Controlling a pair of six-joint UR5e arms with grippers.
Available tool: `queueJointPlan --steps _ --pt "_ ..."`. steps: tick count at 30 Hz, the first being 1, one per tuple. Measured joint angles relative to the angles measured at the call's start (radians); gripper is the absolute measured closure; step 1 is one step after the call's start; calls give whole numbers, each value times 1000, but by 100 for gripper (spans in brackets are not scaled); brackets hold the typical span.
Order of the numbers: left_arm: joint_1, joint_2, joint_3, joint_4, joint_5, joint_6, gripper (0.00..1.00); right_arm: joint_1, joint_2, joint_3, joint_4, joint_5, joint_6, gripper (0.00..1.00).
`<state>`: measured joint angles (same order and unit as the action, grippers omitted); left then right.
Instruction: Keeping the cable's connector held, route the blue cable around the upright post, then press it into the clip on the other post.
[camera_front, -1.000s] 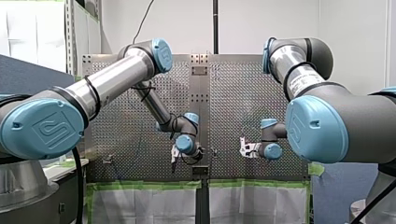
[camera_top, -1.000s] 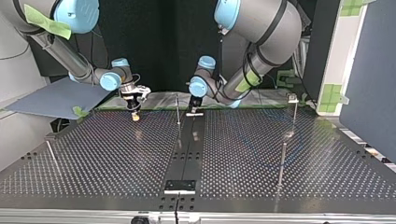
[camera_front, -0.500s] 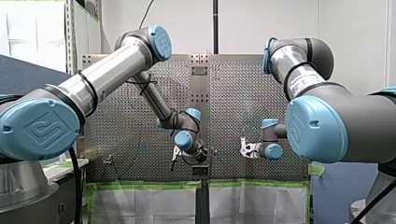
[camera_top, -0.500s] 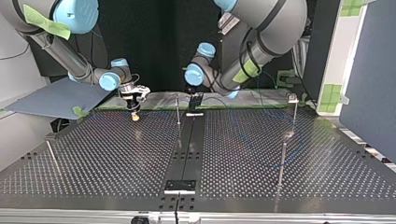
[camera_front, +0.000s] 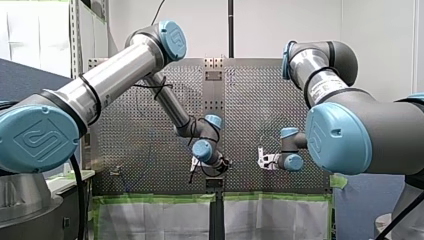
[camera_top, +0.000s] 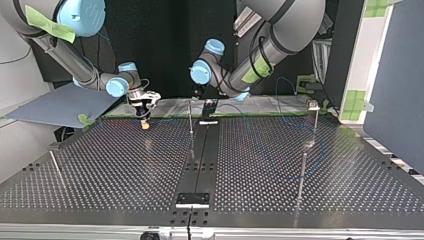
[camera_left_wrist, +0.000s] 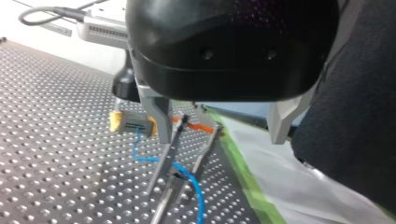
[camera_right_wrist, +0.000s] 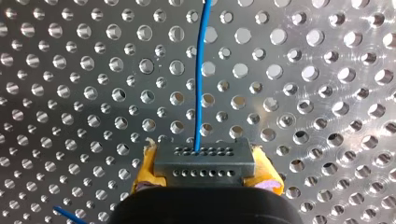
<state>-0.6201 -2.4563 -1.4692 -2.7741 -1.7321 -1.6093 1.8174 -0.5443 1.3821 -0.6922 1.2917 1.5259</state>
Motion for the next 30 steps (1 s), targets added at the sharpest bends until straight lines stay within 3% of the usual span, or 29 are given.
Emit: queueJointPlan --steps 16,30 --pt "-21 1 0 17 -35 -40 0 -1 2 0 -1 -6 8 100" --pt "-23 1 0 18 -39 -57 0 -5 3 0 0 -15 8 100"
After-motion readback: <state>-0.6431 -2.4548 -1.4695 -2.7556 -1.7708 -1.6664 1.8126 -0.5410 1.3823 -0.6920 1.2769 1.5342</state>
